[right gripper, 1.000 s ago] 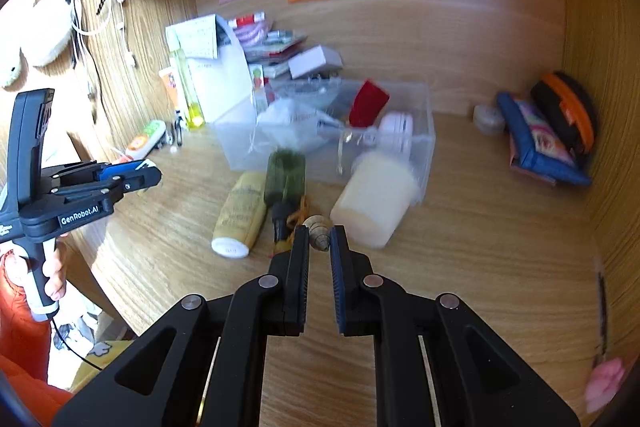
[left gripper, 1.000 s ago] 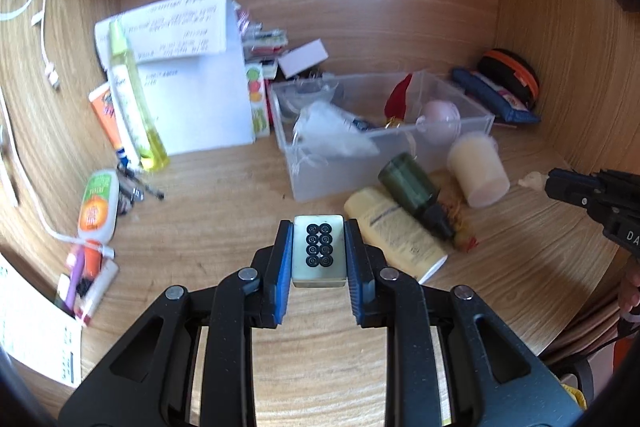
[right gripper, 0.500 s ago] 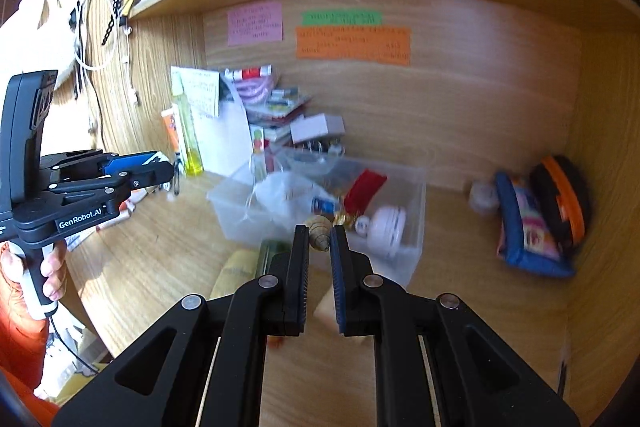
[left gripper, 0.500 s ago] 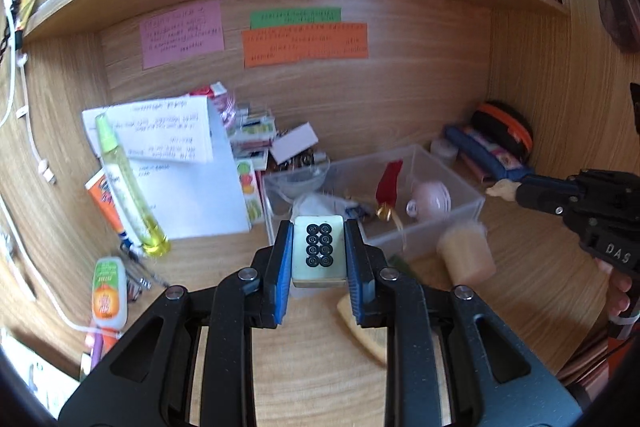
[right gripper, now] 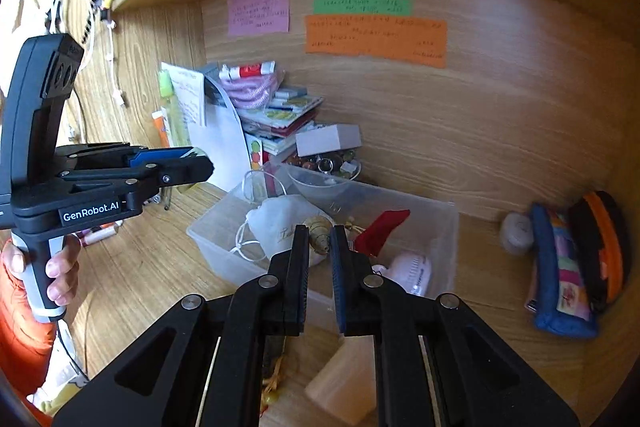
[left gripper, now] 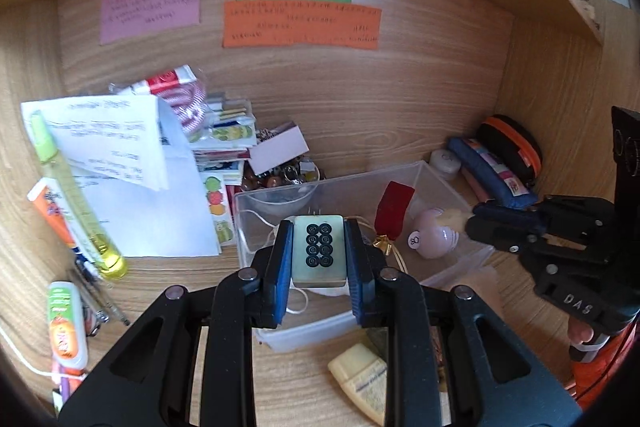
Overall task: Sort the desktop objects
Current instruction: 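Carry the tile and seashell over the clear bin with both tools, then open the left tool to drop the dotted tile while the right tool releases the seashell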
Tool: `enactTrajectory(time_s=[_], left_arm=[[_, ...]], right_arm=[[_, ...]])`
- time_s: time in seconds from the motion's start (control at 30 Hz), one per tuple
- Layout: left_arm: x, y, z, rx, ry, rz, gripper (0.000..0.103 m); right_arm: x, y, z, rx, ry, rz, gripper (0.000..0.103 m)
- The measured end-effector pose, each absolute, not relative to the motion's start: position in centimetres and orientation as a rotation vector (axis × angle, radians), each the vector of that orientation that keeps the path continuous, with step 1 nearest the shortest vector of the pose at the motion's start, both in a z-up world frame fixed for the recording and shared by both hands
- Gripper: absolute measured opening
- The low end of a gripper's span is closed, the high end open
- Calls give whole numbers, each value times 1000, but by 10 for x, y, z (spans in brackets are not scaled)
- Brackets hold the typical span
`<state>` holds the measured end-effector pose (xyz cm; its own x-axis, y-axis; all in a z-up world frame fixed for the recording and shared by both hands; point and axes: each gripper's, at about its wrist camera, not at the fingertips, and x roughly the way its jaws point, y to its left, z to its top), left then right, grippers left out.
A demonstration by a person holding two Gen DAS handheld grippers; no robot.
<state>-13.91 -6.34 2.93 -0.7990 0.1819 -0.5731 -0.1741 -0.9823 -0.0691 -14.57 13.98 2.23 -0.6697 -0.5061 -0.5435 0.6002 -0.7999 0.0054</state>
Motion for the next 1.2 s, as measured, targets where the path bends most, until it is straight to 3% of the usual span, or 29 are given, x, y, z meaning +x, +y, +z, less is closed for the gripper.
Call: enactTrajectory(time_s=[0.57, 1.2], left_arm=[[-196, -61, -30, -1109, -28, 2700, 24], [-202, -55, -47, -1180, 82, 2720, 24]], right_arm=[[-206, 93, -34, 944, 306, -2236, 10], [-216, 101, -46, 976, 297, -2251, 10]])
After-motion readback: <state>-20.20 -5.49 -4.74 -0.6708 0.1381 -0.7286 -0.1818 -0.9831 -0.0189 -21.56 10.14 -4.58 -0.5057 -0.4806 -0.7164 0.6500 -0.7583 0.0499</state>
